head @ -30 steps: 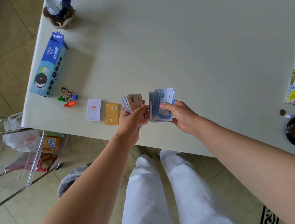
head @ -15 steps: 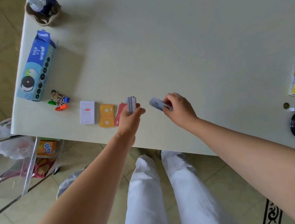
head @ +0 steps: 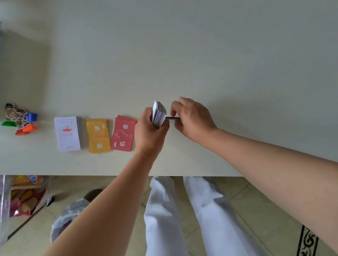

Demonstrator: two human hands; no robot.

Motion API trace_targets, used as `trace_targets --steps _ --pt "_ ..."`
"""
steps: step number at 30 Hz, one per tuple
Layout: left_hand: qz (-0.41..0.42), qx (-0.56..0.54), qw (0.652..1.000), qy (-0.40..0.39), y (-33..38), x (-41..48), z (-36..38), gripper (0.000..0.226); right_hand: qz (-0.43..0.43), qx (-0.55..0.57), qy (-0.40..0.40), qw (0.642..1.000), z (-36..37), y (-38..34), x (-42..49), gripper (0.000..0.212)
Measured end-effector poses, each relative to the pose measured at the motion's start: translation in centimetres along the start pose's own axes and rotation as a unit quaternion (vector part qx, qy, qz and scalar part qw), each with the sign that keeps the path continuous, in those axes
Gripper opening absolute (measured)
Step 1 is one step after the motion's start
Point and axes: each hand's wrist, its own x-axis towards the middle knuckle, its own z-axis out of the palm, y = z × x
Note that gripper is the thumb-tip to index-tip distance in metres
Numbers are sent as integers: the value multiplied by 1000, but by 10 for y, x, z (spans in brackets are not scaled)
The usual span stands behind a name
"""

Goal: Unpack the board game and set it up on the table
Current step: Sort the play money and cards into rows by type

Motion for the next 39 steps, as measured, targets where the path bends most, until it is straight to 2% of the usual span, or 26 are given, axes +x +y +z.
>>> trace_targets --steps 10,17,20,24,27,29,30,33,36,39 --pt "-23 -7 999 -28 -3 0 0 22 118 28 -70 990 -9 32 -22 33" --pt "-38 -7 999 -37 -1 8 6 14 108 66 -63 990 0 20 -6 18" --pt "-39 -5 998 -41 -3 11 4 13 88 37 -64 993 1 23 -4 9" --pt "-46 -15 998 -47 -1 10 6 10 65 21 -79 995 5 22 -4 11" --pt "-78 -68 995 -8 3 12 5 6 97 98 -81 987 6 21 -1 12" --pt "-111 -110 987 18 7 14 3 16 148 221 -91 960 2 17 2 17" --pt "-132 -133 982 24 9 15 0 19 174 290 -106 935 -2 12 3 18" --pt "-186 -203 961 10 15 13 -6 11 236 466 -156 838 -11 -6 1 11" --pt "-191 -235 953 -2 19 6 -15 19 259 535 -188 782 -13 -21 -6 14" --pt "-171 -236 957 -11 16 -3 -26 20 272 545 -206 766 -13 -31 -11 15"
